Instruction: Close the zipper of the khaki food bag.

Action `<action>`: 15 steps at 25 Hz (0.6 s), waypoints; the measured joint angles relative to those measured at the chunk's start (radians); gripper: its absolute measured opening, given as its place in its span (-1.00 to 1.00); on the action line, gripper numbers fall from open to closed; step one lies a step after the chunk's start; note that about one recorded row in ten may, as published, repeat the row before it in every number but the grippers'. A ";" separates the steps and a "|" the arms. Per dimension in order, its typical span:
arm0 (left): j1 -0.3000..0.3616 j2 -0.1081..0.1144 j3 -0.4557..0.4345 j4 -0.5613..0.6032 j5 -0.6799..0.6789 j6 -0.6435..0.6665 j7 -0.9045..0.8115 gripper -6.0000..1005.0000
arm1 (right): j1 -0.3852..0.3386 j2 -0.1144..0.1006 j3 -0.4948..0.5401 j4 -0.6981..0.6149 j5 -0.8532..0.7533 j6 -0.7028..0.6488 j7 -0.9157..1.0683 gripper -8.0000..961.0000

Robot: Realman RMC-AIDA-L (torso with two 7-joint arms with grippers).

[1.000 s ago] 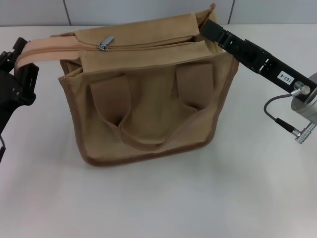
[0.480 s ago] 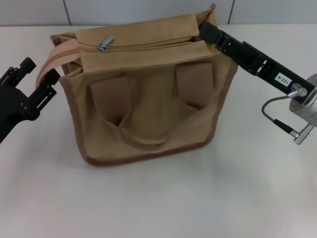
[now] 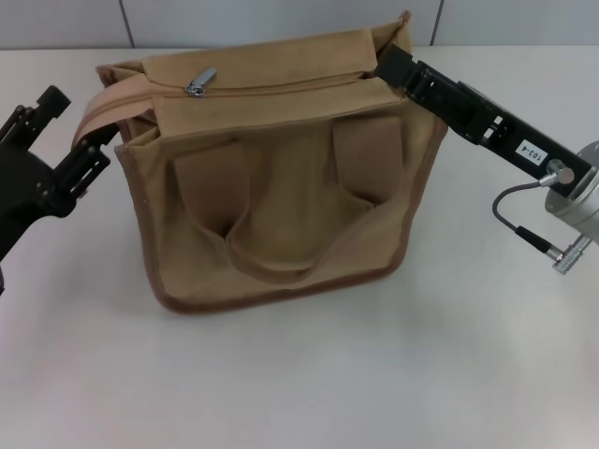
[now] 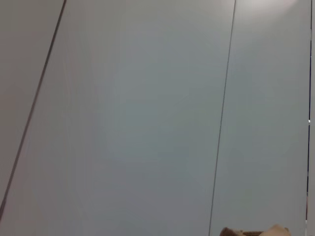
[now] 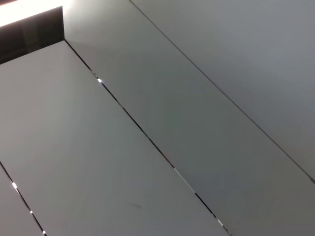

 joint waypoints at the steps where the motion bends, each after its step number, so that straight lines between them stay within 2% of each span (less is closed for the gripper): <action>1: 0.000 0.000 0.000 0.000 0.000 0.000 0.000 0.46 | -0.001 0.000 0.000 0.000 0.000 0.000 0.000 0.74; 15: -0.035 0.001 0.005 -0.013 0.004 0.022 -0.006 0.45 | -0.004 -0.001 0.000 -0.004 0.002 0.031 0.000 0.74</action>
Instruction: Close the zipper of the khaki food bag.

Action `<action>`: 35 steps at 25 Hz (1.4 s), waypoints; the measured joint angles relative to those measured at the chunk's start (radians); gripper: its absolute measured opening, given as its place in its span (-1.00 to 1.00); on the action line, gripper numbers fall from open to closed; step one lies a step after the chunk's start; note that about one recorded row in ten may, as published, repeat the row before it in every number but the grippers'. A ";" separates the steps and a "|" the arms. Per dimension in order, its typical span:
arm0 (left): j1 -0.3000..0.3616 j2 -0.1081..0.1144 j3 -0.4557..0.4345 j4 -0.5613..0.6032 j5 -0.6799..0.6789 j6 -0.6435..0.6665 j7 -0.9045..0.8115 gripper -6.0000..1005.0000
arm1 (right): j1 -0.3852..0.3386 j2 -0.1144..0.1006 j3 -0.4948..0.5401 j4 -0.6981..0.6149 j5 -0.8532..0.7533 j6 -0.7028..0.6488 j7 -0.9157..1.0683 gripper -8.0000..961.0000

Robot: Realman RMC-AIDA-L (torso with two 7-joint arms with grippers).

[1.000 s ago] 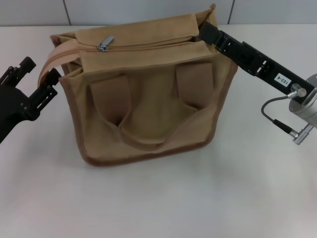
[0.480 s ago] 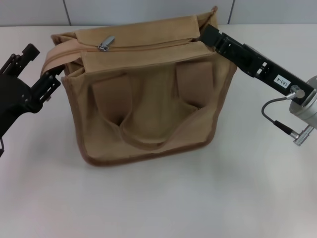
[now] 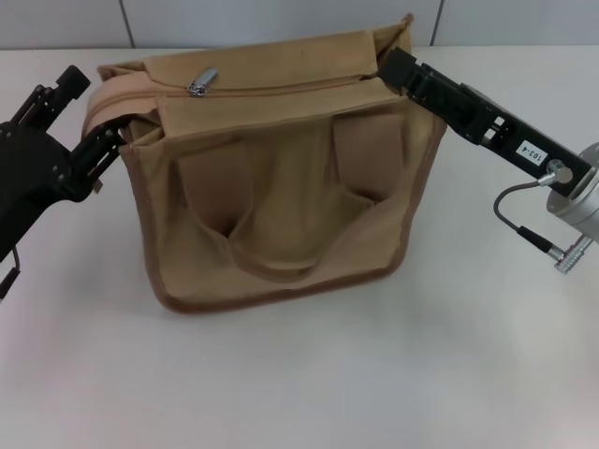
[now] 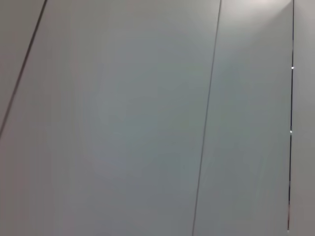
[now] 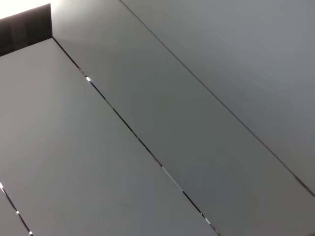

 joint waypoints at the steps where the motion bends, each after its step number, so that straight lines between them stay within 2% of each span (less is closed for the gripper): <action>1: 0.000 0.000 0.000 0.000 0.000 0.000 0.000 0.45 | 0.000 0.000 0.000 0.000 0.000 0.000 0.000 0.74; 4: 0.001 0.001 0.007 0.000 0.002 0.003 0.005 0.44 | 0.000 0.000 0.000 0.001 0.001 0.005 0.000 0.74; 9: 0.026 0.002 0.070 0.015 0.007 -0.007 0.020 0.44 | 0.002 0.000 0.000 0.001 0.001 0.007 -0.001 0.74; 15: 0.061 0.005 0.055 0.024 -0.003 0.027 0.034 0.44 | 0.006 0.000 0.000 0.002 0.002 0.008 -0.001 0.74; 30: 0.006 -0.002 0.066 0.012 0.001 0.035 0.031 0.43 | 0.004 0.002 0.000 0.012 0.001 0.005 -0.001 0.74; 35: 0.005 -0.001 0.077 0.014 0.003 0.030 0.030 0.42 | 0.001 0.001 0.000 0.013 0.001 0.003 -0.001 0.74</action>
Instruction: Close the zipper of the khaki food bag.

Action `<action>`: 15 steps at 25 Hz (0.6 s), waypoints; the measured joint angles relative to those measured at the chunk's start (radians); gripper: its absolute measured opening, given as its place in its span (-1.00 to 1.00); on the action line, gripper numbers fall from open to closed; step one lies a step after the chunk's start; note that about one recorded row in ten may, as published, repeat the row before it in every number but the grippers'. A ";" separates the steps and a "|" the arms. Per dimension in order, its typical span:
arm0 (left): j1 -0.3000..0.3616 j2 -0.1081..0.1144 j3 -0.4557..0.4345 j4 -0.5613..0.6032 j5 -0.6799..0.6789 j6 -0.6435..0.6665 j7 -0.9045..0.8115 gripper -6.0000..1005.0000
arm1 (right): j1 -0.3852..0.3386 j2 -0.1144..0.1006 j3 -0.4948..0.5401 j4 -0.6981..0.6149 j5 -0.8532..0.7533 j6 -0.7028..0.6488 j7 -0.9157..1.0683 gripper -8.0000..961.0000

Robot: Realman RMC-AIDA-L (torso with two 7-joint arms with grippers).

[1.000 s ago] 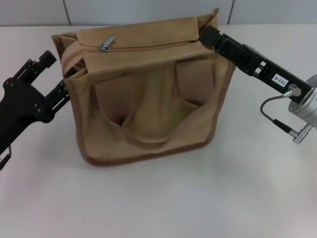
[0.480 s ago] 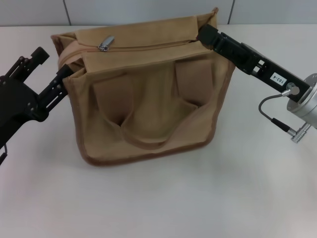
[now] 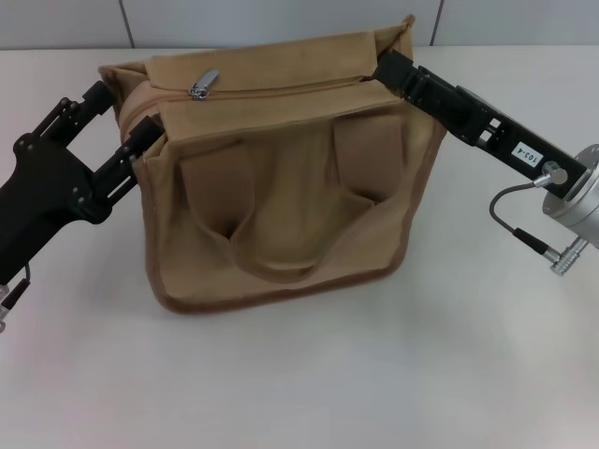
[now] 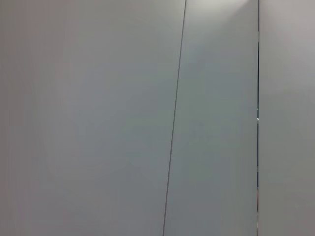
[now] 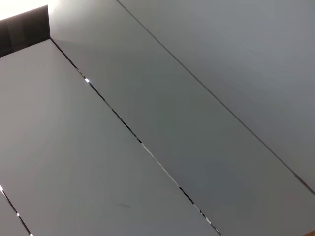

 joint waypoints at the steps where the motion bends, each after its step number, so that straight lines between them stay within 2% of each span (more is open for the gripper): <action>1: 0.001 0.000 0.000 0.001 0.000 0.000 0.000 0.42 | 0.000 0.000 0.000 0.000 0.000 0.000 0.000 0.74; 15: -0.006 -0.001 -0.003 -0.003 -0.005 -0.018 0.000 0.42 | -0.003 -0.001 0.000 -0.001 0.004 0.001 0.000 0.74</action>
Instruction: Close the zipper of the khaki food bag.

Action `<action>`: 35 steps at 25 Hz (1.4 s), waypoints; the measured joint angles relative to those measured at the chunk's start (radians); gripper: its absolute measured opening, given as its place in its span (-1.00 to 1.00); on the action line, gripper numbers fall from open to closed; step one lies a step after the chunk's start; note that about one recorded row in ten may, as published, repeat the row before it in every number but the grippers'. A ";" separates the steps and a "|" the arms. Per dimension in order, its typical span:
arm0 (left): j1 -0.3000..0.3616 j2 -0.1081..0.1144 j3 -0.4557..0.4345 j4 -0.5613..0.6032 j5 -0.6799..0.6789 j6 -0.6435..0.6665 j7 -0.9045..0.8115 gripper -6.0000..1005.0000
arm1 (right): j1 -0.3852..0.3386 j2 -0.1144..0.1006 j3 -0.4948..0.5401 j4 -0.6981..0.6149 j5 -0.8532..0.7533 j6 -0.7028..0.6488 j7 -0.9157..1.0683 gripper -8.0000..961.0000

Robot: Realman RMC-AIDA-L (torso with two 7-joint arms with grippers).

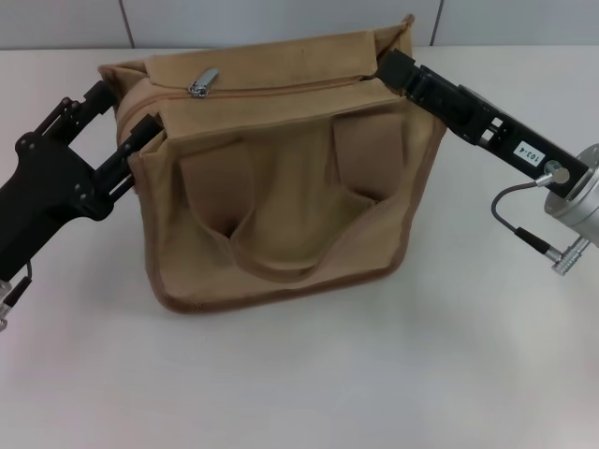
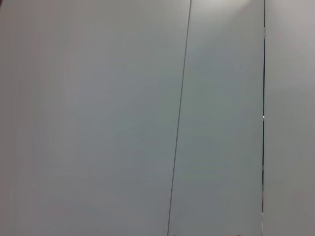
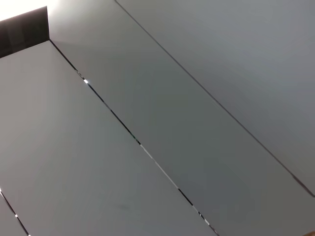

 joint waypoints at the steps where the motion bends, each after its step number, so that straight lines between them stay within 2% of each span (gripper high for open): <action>1: 0.000 0.000 0.000 0.000 0.000 0.000 0.000 0.41 | 0.000 0.000 0.000 0.000 0.000 0.000 0.000 0.74; 7: -0.016 0.000 0.003 -0.001 0.003 -0.010 0.002 0.41 | -0.003 0.000 0.000 -0.001 0.002 0.004 0.000 0.74; 13: -0.020 0.000 -0.008 -0.009 0.001 -0.012 0.008 0.13 | -0.012 -0.002 0.003 -0.004 0.003 0.004 0.000 0.74; 18: -0.020 0.000 -0.013 -0.011 -0.001 -0.007 0.008 -0.38 | -0.015 -0.001 0.010 -0.006 0.003 0.004 0.000 0.74; 24: -0.021 0.000 -0.013 -0.012 -0.001 -0.006 0.009 -0.78 | -0.015 -0.002 0.011 -0.007 0.003 0.004 0.000 0.74; 29: -0.023 0.000 -0.017 -0.029 -0.003 -0.005 0.010 -0.80 | -0.014 -0.002 0.011 -0.008 0.003 0.002 -0.001 0.74; 35: -0.056 0.000 -0.023 -0.064 -0.005 -0.004 0.011 -0.84 | 0.015 0.000 0.000 -0.003 -0.005 -0.011 -0.027 0.74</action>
